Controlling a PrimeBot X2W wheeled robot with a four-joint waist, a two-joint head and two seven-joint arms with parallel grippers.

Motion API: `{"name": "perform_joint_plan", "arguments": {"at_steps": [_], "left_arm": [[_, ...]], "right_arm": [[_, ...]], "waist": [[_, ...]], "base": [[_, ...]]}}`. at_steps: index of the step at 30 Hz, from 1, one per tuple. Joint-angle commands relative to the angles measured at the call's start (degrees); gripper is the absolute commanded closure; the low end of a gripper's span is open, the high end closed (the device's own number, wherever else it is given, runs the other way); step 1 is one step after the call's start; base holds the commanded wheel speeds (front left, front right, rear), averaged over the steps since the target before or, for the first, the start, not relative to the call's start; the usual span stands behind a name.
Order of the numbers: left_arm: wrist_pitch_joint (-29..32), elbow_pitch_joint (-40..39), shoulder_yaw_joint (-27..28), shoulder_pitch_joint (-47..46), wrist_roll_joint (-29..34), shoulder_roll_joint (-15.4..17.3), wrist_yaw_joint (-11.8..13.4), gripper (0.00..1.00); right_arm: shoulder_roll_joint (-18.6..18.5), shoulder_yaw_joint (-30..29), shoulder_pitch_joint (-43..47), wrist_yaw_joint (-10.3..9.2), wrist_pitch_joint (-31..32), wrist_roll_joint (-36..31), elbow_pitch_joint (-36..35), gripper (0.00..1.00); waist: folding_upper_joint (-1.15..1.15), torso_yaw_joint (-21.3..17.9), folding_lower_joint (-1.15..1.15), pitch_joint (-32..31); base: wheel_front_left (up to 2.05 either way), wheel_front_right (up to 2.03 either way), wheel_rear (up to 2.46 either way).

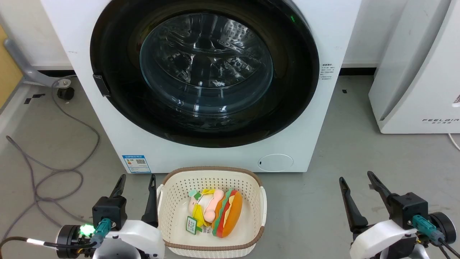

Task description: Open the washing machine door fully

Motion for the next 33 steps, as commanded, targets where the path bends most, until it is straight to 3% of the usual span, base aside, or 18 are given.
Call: {"name": "perform_joint_plan", "arguments": {"at_steps": [1,6,7,8,22,27,33], "left_arm": [[-0.53,0.37,-0.42,-0.24,-0.21,0.02,0.02,0.00],[-1.15,0.82,-0.97,-0.52,-0.48,0.04,0.10,0.00],[-1.27,0.91,-1.07,-0.58,-0.53,0.04,0.11,0.00],[-1.40,0.99,-1.17,-0.63,-0.59,0.05,0.12,0.00],[-3.13,2.09,-2.49,-1.27,-1.37,0.09,0.25,0.00],[-3.62,2.32,-2.82,-1.51,-1.61,0.10,0.30,0.00],[-4.37,2.60,-3.28,-2.04,-1.99,0.12,0.41,0.00]], "right_arm": [[-0.01,0.06,-0.06,0.01,-0.52,0.17,0.41,0.00],[-0.02,0.07,-0.23,0.03,-1.15,0.49,1.14,0.00],[-0.02,0.07,-0.27,0.03,-1.27,0.57,1.26,0.75],[-0.03,0.06,-0.31,0.04,-1.40,0.64,1.38,1.00],[-0.06,0.12,-0.80,0.08,-3.11,4.39,2.90,1.00],[-0.07,-0.26,-1.37,0.09,-3.61,10.67,3.47,1.00],[-0.08,-1.11,-3.34,0.11,-4.35,23.68,4.60,1.00]], "waist": [[0.00,-0.01,0.00,0.02],[0.00,-0.01,0.00,0.04],[0.00,-0.02,0.00,0.04],[0.00,-0.02,0.00,0.05],[0.00,-0.09,0.00,0.14],[0.00,-0.13,0.00,0.26],[0.00,-0.27,0.00,0.67]], "base": [[0.00,0.00,0.00],[0.00,0.00,0.00],[0.00,0.00,0.00],[0.00,0.00,0.00],[0.00,0.00,0.00],[0.00,0.00,0.00],[0.00,0.00,0.00]]}}
